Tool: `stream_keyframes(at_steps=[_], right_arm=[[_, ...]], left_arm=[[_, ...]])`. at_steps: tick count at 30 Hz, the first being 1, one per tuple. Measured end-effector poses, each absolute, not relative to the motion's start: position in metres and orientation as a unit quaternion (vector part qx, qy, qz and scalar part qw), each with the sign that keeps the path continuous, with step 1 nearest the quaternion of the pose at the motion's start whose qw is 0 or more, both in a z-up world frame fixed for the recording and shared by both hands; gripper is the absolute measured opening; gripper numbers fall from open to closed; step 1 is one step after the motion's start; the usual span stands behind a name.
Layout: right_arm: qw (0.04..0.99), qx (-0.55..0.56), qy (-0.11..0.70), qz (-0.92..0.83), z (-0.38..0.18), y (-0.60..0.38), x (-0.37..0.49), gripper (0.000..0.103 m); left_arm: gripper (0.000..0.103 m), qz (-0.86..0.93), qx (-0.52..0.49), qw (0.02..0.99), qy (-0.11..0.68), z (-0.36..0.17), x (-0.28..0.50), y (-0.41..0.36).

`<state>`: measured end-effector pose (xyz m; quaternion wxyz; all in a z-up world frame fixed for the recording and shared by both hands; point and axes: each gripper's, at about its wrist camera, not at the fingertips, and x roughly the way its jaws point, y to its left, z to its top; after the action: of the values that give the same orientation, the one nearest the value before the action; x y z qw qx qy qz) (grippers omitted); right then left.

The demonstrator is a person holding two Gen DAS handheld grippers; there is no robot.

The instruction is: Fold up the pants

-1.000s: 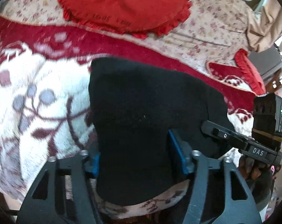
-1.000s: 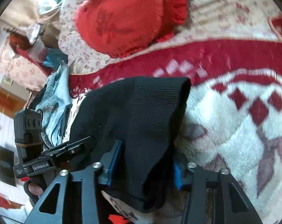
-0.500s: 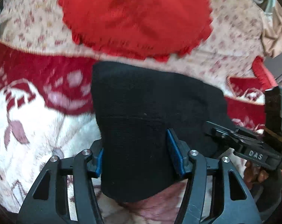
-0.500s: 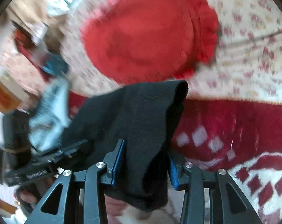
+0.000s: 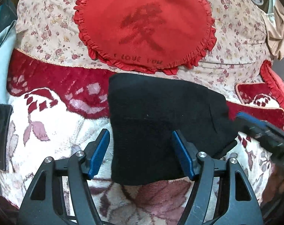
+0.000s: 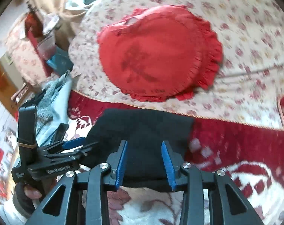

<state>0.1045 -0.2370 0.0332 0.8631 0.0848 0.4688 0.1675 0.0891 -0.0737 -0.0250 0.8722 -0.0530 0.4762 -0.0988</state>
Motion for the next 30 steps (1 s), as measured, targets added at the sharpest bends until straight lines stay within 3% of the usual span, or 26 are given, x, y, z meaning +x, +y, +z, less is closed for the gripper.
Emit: stream_keyframes(at_steps=[5, 21, 30], right_arm=[[0.845, 0.07, 0.514, 0.131, -0.021, -0.23, 0.112, 0.035], [0.88, 0.078, 0.455, 0.106, 0.039, -0.231, 0.072, 0.035], [0.879, 0.075, 0.458, 0.109, 0.05, -0.224, 0.054, 0.037]], left_arm=[[0.069, -0.097, -0.029, 0.874, 0.476, -0.033, 0.087, -0.085], [0.069, -0.02, 0.037, 0.911, 0.41, 0.002, 0.036, -0.088], [0.069, -0.033, 0.013, 0.919, 0.393, 0.016, 0.008, -0.08]])
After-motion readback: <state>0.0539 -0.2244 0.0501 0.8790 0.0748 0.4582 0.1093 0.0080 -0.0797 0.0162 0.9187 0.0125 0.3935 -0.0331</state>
